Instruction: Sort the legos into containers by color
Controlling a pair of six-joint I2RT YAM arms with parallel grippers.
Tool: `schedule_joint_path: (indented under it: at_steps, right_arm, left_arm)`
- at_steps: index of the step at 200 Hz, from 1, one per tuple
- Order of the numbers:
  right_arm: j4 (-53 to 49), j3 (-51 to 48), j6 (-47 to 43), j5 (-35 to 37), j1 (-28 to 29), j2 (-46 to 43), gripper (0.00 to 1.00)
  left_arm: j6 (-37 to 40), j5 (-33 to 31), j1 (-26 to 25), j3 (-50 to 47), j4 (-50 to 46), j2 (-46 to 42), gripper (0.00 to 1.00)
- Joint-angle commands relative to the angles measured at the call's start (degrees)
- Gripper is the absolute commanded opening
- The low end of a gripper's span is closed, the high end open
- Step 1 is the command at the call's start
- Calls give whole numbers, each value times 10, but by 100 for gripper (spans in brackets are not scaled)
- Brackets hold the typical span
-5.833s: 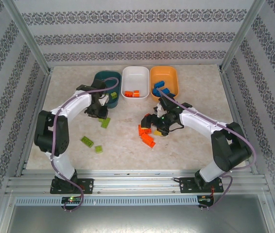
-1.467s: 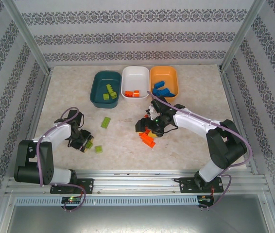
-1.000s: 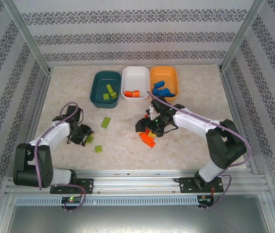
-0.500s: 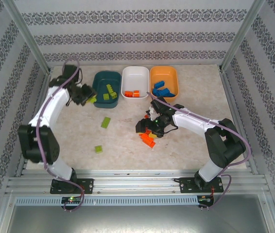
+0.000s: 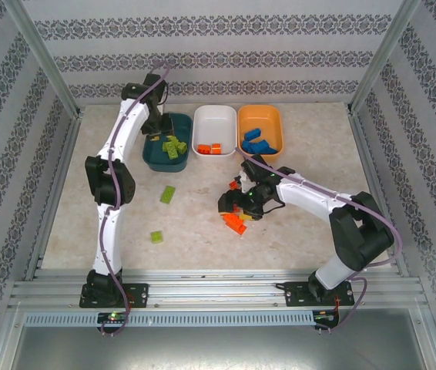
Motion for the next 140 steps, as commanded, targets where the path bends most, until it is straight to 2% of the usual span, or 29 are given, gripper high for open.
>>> schedule_joint_path:
  at_steps: [1,35,56,83,104,140]
  right_arm:
    - [-13,-16,-3,15,-9,-24,81]
    - [-10,-15,-1,12,-10,-14,81]
    - [-10,-6,0,24,-10,-14,80]
    - [-28,15,-17,27,-11,3,78]
    - [-58,36,-50,33,-8,31,73]
    - [-139,93,-156,101,3,67,67]
  left_arm:
    - [17,-16,1,17,-55,-7,41]
    - [22,-13,-6,-4,-59,-32,45]
    - [31,-10,-20,-75,-37,-88,50]
    - [25,12,-40,-242,36,-195,57]
    - [-23,62,-43,-409,124,-294,58]
    - [-118,131,-43,-656,267,-433,59]
